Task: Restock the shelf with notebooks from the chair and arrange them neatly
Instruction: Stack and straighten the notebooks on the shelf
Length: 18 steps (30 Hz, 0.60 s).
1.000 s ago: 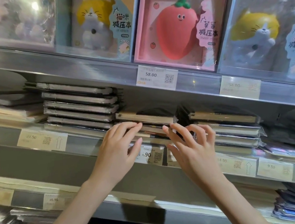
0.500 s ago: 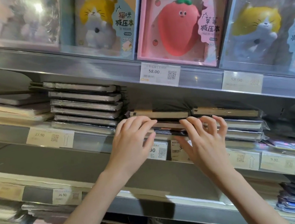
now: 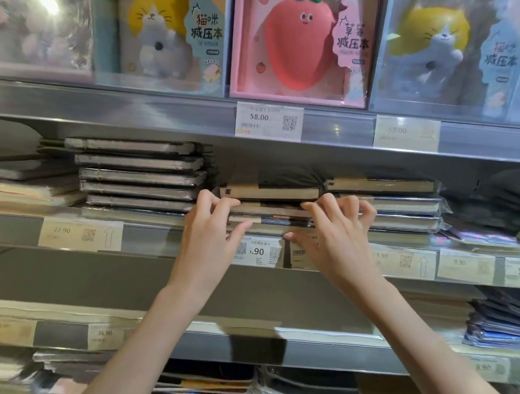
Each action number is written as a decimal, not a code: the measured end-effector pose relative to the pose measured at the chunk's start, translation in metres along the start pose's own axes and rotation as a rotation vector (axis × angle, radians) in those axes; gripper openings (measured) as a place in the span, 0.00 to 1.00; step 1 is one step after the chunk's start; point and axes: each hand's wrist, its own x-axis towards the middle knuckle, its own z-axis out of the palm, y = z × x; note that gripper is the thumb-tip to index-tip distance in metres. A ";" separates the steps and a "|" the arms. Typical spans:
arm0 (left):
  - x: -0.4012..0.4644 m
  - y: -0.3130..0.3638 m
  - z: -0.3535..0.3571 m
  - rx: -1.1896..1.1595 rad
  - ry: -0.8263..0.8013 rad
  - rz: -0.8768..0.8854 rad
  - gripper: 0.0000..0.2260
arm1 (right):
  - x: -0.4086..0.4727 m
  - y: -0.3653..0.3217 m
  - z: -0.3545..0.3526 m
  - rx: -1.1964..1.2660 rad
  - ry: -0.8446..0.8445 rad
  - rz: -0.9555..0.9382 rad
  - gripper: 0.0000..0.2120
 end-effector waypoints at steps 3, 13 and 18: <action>-0.002 0.000 -0.002 -0.023 0.012 0.020 0.16 | 0.002 0.003 0.000 -0.007 0.023 -0.010 0.25; -0.001 -0.004 -0.008 -0.106 0.120 0.021 0.12 | -0.001 0.011 -0.005 0.006 0.177 -0.063 0.24; 0.011 0.002 -0.008 -0.064 0.116 0.022 0.17 | 0.006 0.024 -0.009 0.093 0.134 -0.044 0.31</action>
